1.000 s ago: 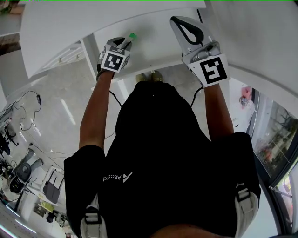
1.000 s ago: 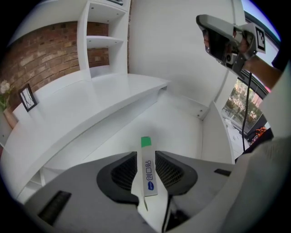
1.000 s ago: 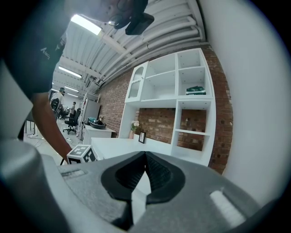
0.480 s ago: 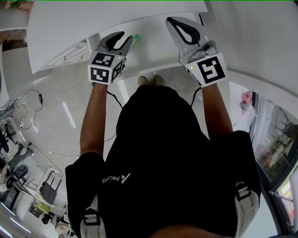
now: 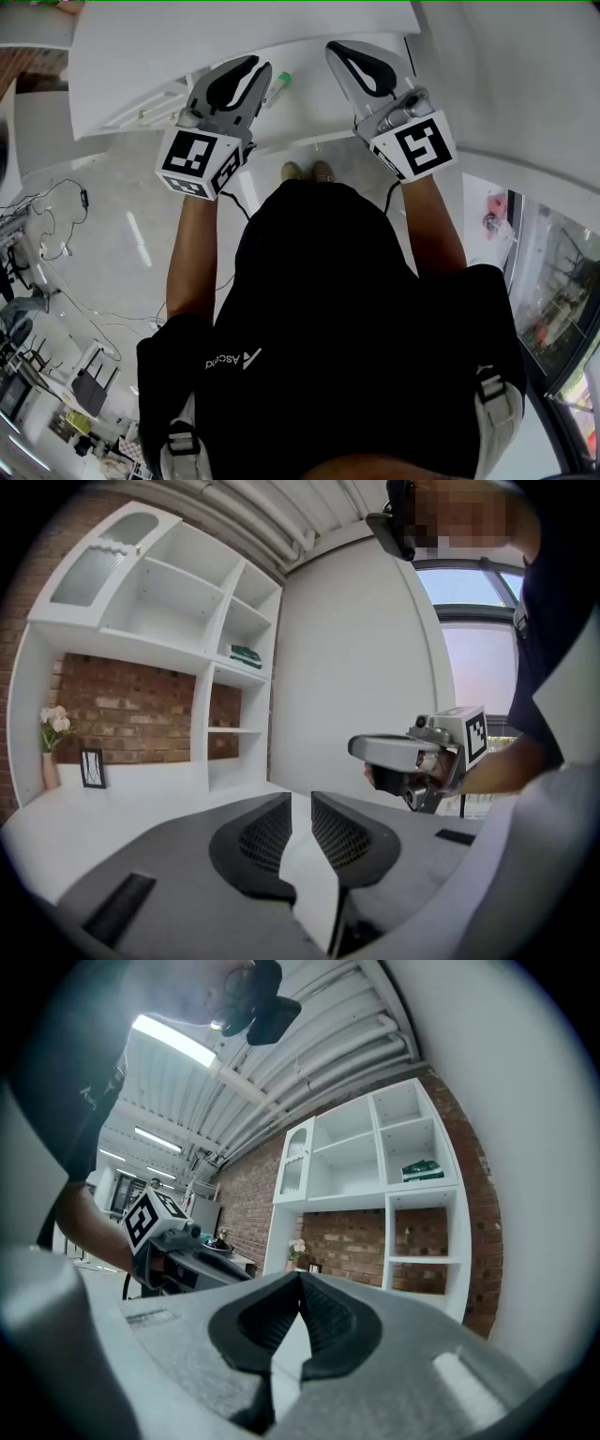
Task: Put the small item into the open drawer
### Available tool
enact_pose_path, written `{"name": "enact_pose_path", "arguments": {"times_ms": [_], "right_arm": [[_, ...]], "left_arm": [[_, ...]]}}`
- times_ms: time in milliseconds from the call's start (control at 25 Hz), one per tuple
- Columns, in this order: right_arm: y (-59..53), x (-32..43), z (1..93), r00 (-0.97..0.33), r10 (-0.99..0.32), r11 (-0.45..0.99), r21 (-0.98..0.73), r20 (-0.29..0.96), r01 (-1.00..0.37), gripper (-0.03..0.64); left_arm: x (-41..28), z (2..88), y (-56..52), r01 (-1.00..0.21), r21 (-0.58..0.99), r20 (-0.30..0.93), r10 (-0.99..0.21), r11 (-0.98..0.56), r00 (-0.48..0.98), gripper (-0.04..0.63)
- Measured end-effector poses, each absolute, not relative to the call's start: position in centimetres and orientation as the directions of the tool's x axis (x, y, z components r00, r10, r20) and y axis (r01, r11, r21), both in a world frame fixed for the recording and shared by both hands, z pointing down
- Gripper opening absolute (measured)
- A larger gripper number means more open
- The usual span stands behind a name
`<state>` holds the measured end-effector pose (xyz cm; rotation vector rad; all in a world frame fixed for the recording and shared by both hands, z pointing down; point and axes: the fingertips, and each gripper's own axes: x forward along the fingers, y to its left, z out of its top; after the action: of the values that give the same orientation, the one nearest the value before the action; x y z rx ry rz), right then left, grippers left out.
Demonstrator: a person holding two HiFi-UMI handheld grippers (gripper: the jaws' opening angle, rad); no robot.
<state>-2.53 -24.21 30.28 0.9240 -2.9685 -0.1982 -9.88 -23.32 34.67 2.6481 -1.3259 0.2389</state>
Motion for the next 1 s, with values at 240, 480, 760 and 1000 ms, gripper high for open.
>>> {"name": "enact_pose_path", "arguments": {"times_ms": [240,480,760,1000], "right_arm": [[-21.8,-2.7,27.8,-0.834,-0.55,0.827,0.108,-0.048,-0.552,0.002],[-20.2,-3.4,26.4,-0.838,-0.536,0.833,0.095,-0.102,-0.545,0.002],[-18.9,-4.0,25.3,-0.845,-0.522,0.842,0.09,-0.115,-0.532,0.002],[-18.7,-3.9,25.2,-0.845,-0.523,0.84,0.1,-0.115,-0.534,0.002]], "left_arm": [[-9.1,29.8,-21.2,-0.816,0.047,0.102,-0.81,-0.576,0.578,0.025],[-10.2,26.2,-19.7,-0.835,0.042,0.012,-0.836,-0.548,0.549,-0.002],[-10.5,24.0,-18.8,-0.836,0.022,-0.042,-0.836,-0.548,0.547,-0.002],[-10.2,23.9,-18.6,-0.831,0.02,-0.051,-0.831,-0.555,0.554,-0.002]]}}
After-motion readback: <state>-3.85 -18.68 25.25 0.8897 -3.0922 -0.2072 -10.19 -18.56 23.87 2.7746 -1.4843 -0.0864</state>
